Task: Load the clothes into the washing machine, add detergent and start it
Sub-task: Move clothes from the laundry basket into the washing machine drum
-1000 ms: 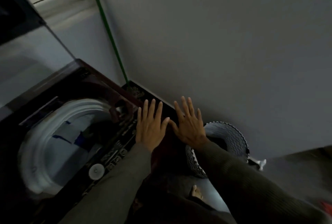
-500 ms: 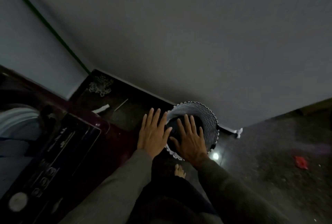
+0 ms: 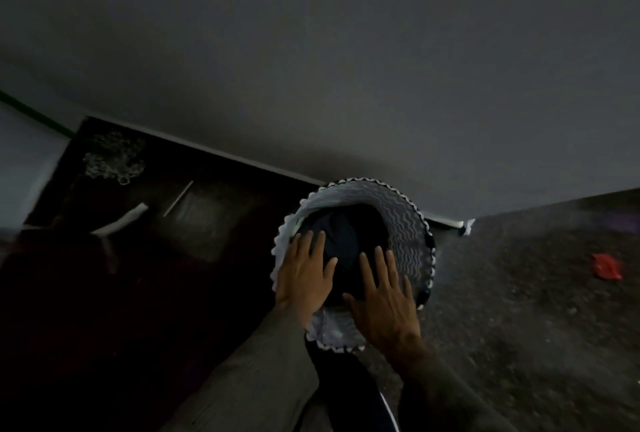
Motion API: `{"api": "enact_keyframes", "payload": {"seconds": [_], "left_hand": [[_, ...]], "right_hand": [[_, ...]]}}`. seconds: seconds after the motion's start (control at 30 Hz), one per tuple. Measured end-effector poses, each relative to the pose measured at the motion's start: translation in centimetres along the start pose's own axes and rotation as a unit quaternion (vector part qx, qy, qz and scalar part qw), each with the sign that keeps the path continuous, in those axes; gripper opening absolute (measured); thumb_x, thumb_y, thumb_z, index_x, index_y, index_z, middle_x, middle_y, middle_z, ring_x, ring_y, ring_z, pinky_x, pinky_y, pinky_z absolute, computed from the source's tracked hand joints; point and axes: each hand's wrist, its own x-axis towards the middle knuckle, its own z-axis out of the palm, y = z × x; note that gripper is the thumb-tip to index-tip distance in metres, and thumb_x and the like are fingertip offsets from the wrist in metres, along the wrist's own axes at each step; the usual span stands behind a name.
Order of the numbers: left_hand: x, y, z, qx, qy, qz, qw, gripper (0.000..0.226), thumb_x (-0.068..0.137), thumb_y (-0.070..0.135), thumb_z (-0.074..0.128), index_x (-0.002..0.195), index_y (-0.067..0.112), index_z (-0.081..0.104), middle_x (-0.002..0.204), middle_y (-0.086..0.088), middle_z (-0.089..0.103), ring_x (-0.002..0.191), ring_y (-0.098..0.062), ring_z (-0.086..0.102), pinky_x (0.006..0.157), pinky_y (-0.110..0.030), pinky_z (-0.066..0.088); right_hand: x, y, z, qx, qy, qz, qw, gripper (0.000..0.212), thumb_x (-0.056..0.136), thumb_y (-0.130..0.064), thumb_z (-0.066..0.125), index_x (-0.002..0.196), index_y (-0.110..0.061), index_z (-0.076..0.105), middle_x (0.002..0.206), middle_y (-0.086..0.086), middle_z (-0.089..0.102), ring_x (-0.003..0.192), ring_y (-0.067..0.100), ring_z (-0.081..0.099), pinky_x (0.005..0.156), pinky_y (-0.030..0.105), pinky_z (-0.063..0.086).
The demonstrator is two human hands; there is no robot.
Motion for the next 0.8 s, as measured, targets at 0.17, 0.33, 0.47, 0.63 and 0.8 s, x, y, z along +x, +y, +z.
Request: {"api": "enact_keyframes", "payload": {"seconds": [0.17, 0.33, 0.47, 0.63, 0.8], "left_hand": [[9.4, -3.1, 9.7, -0.021, -0.068, -0.081, 0.994, 0.063, 0.1, 0.046, 0.039, 0.153, 0.017, 0.022, 0.157, -0.012, 0.028, 0.145, -0.028, 0.025, 0.118, -0.041, 0.022], [16.3, -5.8, 16.0, -0.1, -0.096, -0.147, 0.979, 0.069, 0.096, 0.045, 0.05, 0.154, 0.019, 0.023, 0.157, -0.016, 0.027, 0.143, -0.036, 0.027, 0.116, -0.049, 0.025], [19.6, -6.4, 18.5, -0.207, -0.131, -0.198, 0.949, 0.078, 0.094, 0.05, 0.053, 0.156, 0.025, 0.013, 0.161, -0.012, 0.016, 0.147, -0.033, 0.019, 0.116, -0.047, 0.023], [21.2, -6.8, 21.0, -0.327, -0.153, -0.253, 0.897, 0.098, 0.08, 0.066, 0.061, 0.155, 0.031, 0.008, 0.162, -0.009, 0.017, 0.144, -0.035, 0.027, 0.114, -0.051, 0.032], [20.9, -6.4, 21.5, -0.386, -0.154, -0.279, 0.866, 0.118, 0.051, 0.086, 0.061, 0.151, 0.037, 0.022, 0.159, -0.003, 0.026, 0.139, -0.033, 0.036, 0.108, -0.053, 0.04]], "right_hand": [[8.9, 2.1, 7.7, 0.019, -0.052, 0.026, 0.998, 0.084, 0.096, -0.061, 0.035, 0.154, -0.025, -0.014, 0.162, 0.004, -0.021, 0.149, 0.026, -0.019, 0.12, 0.052, 0.012], [16.2, 2.8, 14.4, 0.1, -0.104, 0.069, 0.987, 0.097, 0.09, -0.052, 0.057, 0.154, -0.031, -0.012, 0.164, 0.002, -0.013, 0.15, 0.034, 0.004, 0.111, 0.057, 0.033], [20.2, 2.8, 17.8, 0.167, -0.108, 0.091, 0.976, 0.103, 0.088, -0.045, 0.064, 0.153, -0.032, -0.015, 0.163, 0.007, -0.009, 0.146, 0.041, 0.015, 0.108, 0.056, 0.035], [23.1, 1.7, 19.7, 0.168, -0.105, 0.14, 0.97, 0.103, 0.092, -0.03, 0.062, 0.152, -0.025, -0.021, 0.158, 0.022, 0.0, 0.139, 0.049, 0.022, 0.112, 0.054, 0.028], [24.5, 1.9, 20.1, 0.138, -0.061, 0.173, 0.973, 0.08, 0.097, -0.02, 0.053, 0.156, -0.019, 0.0, 0.15, 0.023, 0.024, 0.128, 0.04, 0.046, 0.106, 0.044, 0.039]]}}
